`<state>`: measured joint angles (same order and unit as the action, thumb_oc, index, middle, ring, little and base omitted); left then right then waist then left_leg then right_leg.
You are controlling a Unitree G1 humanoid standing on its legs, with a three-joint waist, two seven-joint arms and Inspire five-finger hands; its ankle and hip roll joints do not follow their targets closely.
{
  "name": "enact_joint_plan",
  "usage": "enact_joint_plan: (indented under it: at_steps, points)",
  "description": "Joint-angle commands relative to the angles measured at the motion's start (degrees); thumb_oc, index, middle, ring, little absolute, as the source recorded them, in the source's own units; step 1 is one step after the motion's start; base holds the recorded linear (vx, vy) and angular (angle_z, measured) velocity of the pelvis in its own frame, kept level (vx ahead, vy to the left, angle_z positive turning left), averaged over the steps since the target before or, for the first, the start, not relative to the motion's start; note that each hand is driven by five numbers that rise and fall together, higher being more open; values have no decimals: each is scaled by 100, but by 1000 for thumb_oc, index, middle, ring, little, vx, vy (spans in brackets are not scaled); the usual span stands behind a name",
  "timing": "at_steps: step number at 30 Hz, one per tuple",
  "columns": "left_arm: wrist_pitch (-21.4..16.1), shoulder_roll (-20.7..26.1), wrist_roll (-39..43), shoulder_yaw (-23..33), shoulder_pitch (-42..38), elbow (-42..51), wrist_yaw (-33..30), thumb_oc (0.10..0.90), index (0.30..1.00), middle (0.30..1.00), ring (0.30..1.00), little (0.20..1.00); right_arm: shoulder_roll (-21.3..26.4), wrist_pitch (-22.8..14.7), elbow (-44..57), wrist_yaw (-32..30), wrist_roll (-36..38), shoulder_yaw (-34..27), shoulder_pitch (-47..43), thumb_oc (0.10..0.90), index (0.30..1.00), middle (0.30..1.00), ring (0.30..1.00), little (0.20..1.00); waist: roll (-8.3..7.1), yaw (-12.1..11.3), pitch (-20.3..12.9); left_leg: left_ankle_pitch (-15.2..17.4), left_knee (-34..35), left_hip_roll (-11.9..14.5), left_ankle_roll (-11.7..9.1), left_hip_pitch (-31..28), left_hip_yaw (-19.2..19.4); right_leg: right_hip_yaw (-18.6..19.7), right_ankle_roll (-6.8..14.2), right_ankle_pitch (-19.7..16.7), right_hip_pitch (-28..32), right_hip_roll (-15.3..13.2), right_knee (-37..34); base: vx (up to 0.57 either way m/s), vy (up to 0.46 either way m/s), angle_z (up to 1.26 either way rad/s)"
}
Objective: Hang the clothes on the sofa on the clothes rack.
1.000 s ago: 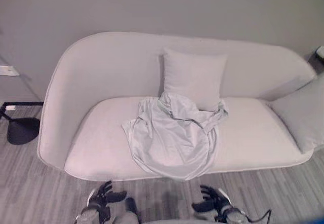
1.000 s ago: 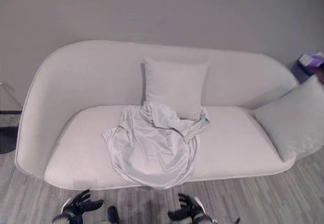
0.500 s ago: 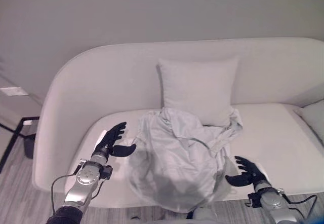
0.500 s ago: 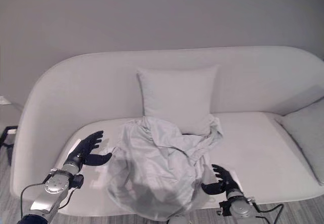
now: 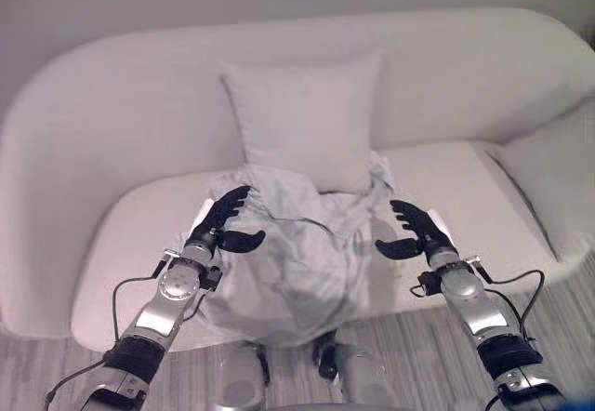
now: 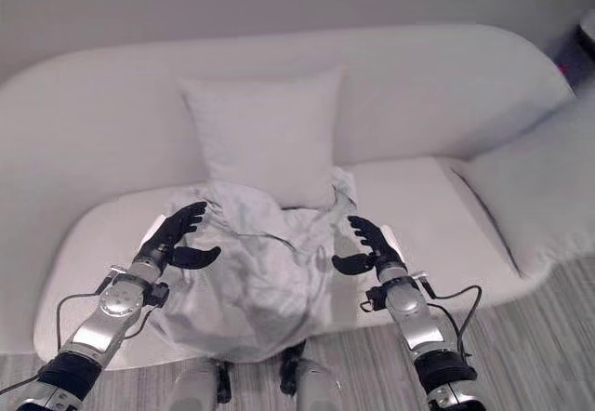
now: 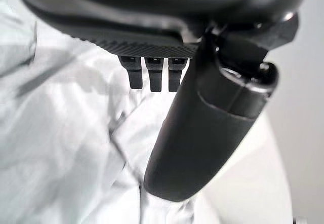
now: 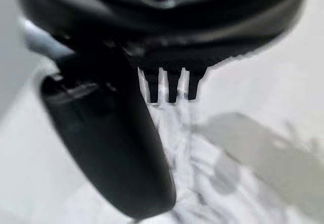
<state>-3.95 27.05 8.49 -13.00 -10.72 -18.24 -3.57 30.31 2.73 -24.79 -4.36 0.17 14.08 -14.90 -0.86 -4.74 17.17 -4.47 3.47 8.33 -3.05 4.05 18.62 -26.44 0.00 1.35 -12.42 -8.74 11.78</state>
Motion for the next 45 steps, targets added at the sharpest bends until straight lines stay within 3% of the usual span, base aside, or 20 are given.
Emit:
enact_joint_plan:
  at_steps: [1, 4, 7, 9, 18, 21, 27, 34, 36, 37, 39, 45]
  points:
    - [-452, 406, -159, 478, -139, 383, -342, 800, 900, 900, 900, 900, -34, -378, 250, -86, -251, 160, -131, 800, 900, 900, 900, 900, -207, -40, -77, 465, 153, -206, 0, -367, -171, 933, 901, -341, 1027, -602, -593, -25, 75, -37]
    - [-402, 423, -391, 374, -388, 119, -500, 800, 900, 900, 900, 900, 0, -362, 364, -145, -318, 302, -268, 800, 900, 900, 900, 900, -205, 73, 131, 511, 153, -321, 41, -361, -382, 1620, 702, -183, 606, -27, -826, -61, 7, 12]
    - [-474, 363, -412, 396, -398, 51, -545, 800, 900, 900, 900, 900, -16, -364, 379, -138, -292, 248, -93, 800, 900, 900, 900, 900, -228, 54, 98, 468, 153, -417, 37, -258, -531, 1579, 670, -317, 918, 19, -1358, 1, -55, 67]
    - [-458, 398, -532, 402, -571, 1, -621, 800, 900, 900, 900, 900, 10, -379, 381, -166, -279, 175, 5, 800, 900, 900, 900, 900, -224, 127, 66, 398, 153, -370, -30, -146, -661, 1248, 671, -427, 1070, 76, -1678, 11, -114, 49]
    - [-458, 782, -442, 138, -1764, -400, -925, 800, 900, 900, 900, 900, 51, -339, 229, -426, -302, 411, -697, 800, 900, 900, 900, 900, -230, 170, 451, 235, 153, -273, -147, 275, -787, 1045, 709, -499, 812, 52, -1678, -70, 1, 24]
    - [-427, 1048, -455, -213, -2782, -914, -1146, 800, 900, 900, 900, 900, -28, -333, 107, -587, -172, 704, -1356, 800, 900, 900, 900, 900, -274, 239, 850, 126, 153, -228, -179, 611, -808, 1047, 716, -645, 464, 12, -1678, -112, 31, 3]
    - [-354, 1594, -526, -559, -3963, -1504, -1421, 800, 900, 900, 900, 900, -176, -306, -92, -844, -223, 1086, -2133, 800, 900, 900, 900, 900, -330, 324, 1260, 27, 153, -189, -195, 982, -790, 1071, 765, -756, 69, -30, -1641, -36, 39, 0]
    - [-294, 2018, -647, -933, -4737, -2191, -1489, 800, 900, 900, 900, 900, -287, -345, 57, -926, -269, 1229, -2227, 800, 900, 900, 900, 900, -466, 487, 1263, -46, 66, -206, -165, 1605, -755, 1104, 808, -856, -497, -69, -1622, 5, 21, 0]
    - [-261, 2196, -632, -1103, -5098, -2433, -1470, 800, 900, 900, 900, 900, -240, -378, 195, -1002, -253, 1243, -2218, 800, 900, 900, 900, 900, -546, 606, 1263, 136, -129, -166, -210, 1900, -810, 1126, 875, -857, -661, -35, -1662, 34, 5, 0]
    - [-267, 2199, -631, -1117, -5136, -2440, -1472, 800, 900, 900, 900, 900, -237, -377, 206, -1003, -255, 1222, -2230, 800, 900, 900, 900, 900, -570, 613, 1263, 21, -167, -193, -167, 2030, -775, 1089, 833, -941, -774, -70, -1649, 70, -9, 1]
    - [-212, 2264, -730, -1209, -5210, -2509, -1497, 800, 900, 900, 900, 900, -233, -366, 373, -1031, -322, 1157, -2052, 800, 900, 900, 900, 900, -611, 682, 1263, 213, -260, -172, -199, 2076, -814, 1122, 891, -881, -787, -36, -1662, 45, 0, 0]
    - [-197, 2148, -617, -1088, -5029, -2377, -1502, 800, 900, 900, 900, 900, -147, -242, 938, -899, -722, 908, -1163, 800, 900, 900, 900, 900, -734, 838, 1263, 355, -421, -197, -166, 2210, -838, 1115, 900, -852, -847, -68, -1631, 31, 9, -1]
